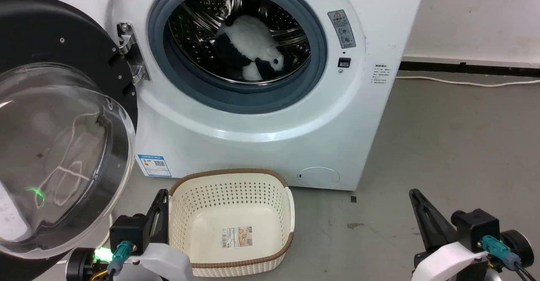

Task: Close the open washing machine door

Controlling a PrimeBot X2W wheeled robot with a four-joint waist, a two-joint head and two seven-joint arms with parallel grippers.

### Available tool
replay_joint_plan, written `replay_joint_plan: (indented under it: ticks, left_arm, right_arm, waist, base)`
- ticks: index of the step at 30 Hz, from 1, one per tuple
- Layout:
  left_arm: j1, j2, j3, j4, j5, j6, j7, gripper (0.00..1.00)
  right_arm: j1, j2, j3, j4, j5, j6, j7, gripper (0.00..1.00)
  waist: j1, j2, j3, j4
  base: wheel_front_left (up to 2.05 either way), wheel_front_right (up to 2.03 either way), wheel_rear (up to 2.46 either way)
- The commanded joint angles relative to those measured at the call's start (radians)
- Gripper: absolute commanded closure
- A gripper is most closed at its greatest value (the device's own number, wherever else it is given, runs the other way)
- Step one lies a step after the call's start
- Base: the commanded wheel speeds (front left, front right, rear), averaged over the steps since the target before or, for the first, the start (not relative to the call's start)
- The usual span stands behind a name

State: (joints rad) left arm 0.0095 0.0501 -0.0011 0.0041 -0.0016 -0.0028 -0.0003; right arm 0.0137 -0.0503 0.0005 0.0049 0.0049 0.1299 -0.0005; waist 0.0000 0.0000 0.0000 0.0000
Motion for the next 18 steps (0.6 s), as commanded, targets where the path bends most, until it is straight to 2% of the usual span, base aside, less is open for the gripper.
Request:
replay_joint_plan:
  ticks: [1, 18]
  left_arm:
    - [-0.01, 0.0, 0.001, -0.004, 0.002, 0.003, 0.0, 1.0]
    - [-0.01, 0.0, 0.001, -0.004, 0.002, 0.003, 0.0, 1.0]
  right_arm:
    - [-0.014, 0.0, 0.0, -0.005, -0.005, 0.001, 0.0, 1.0]
    - [-0.014, 0.0, 0.0, -0.005, -0.005, 0.001, 0.0, 1.0]
  waist:
    - [0.0, 0.0, 0.0, 0.0]
    - [0.0, 0.0, 0.0, 0.0]
  base:
    - [0.0, 0.0, 0.0]
    - [0.0, 0.0, 0.0]
